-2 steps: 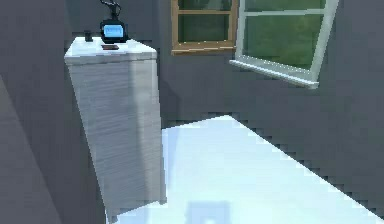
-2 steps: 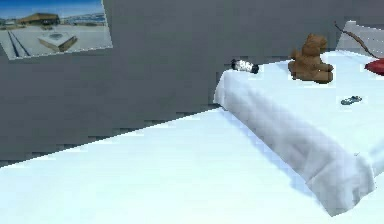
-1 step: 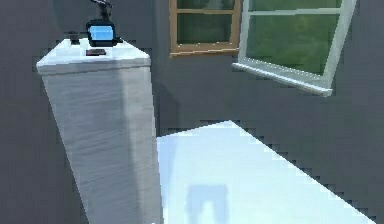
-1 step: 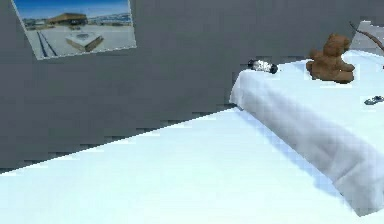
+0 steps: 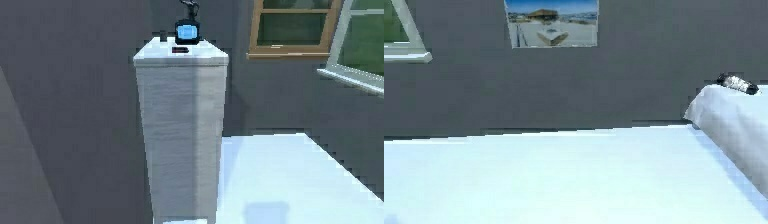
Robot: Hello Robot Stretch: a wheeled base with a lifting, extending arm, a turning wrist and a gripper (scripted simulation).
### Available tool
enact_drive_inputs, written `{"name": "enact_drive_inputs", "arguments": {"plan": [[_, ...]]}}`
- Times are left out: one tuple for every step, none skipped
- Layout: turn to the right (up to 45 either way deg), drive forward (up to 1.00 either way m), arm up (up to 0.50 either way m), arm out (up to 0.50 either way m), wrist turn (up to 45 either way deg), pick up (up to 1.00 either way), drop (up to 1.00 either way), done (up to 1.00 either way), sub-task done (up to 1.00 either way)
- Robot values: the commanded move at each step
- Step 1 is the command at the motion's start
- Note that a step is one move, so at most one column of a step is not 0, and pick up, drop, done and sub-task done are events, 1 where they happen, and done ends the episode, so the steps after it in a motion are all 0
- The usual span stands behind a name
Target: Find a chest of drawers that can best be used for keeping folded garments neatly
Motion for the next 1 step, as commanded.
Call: {"name": "enact_drive_inputs", "arguments": {"plan": [[0.0,0.0,0.0,0.0,0.0,0.0,0.0,1.0,0.0]]}}
